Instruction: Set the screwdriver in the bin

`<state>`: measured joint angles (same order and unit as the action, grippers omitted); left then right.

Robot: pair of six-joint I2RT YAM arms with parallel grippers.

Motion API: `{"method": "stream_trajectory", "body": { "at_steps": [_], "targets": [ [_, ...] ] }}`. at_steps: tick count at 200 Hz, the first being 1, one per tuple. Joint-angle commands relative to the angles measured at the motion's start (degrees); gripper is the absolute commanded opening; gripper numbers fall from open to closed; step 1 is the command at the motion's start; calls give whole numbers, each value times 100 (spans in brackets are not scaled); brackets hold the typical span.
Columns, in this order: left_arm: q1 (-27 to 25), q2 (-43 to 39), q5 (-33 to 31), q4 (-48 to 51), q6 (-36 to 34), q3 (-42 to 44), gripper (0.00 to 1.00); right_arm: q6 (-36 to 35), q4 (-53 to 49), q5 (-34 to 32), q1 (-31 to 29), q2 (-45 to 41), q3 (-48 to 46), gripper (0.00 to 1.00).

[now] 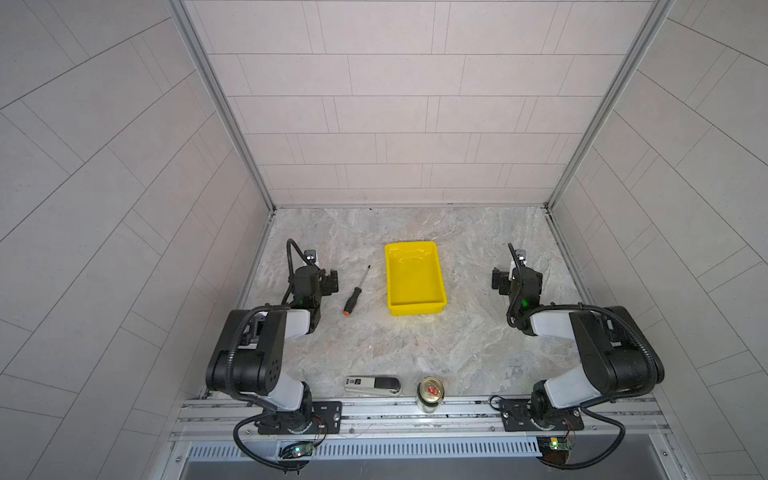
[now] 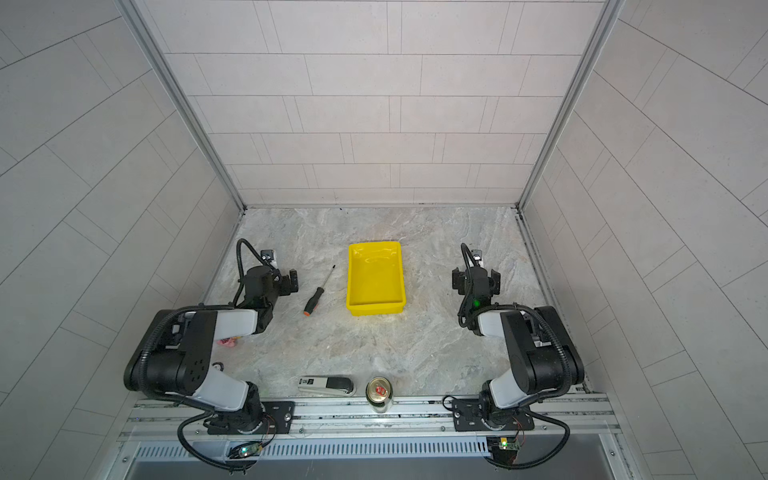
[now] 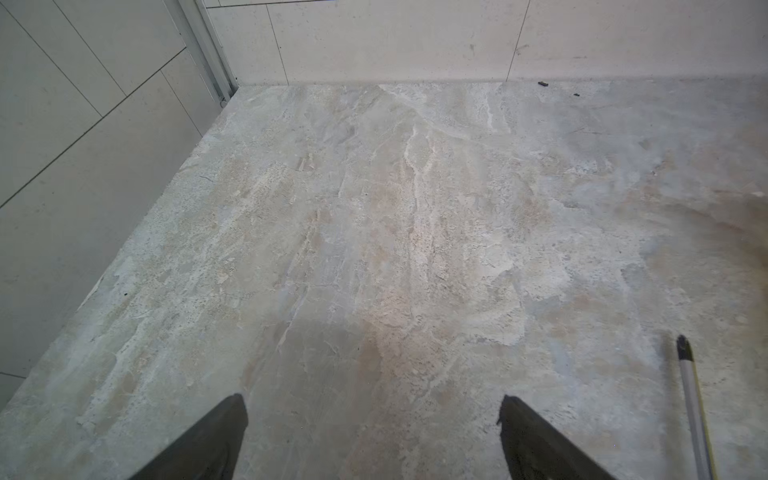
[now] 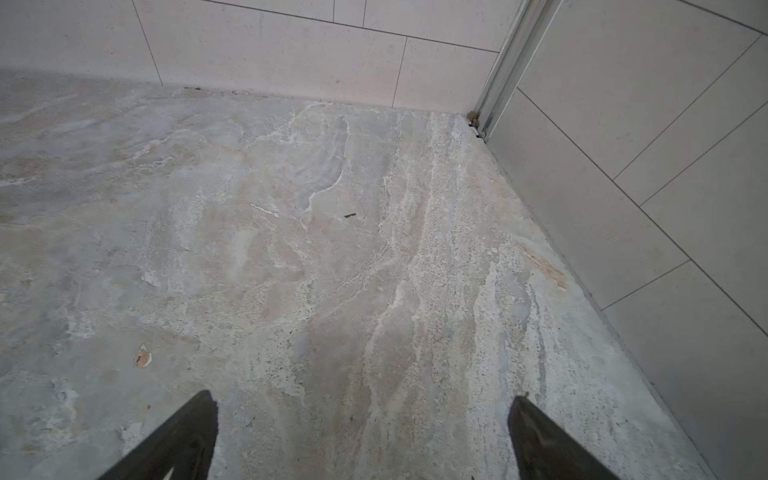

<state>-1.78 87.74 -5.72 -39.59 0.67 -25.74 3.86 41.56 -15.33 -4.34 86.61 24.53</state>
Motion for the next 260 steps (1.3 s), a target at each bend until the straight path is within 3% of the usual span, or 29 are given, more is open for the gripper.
{"method": "stream_trajectory", "body": {
  "at_steps": [1, 260],
  "targets": [
    [-6, 32, -55, -24, 45, -106, 100, -49, -52, 30, 25, 12, 60, 100],
    [11, 76, -35, 39, 65, -160, 100, -47, -35, 30, 24, 5, 47, 100]
  ]
}}
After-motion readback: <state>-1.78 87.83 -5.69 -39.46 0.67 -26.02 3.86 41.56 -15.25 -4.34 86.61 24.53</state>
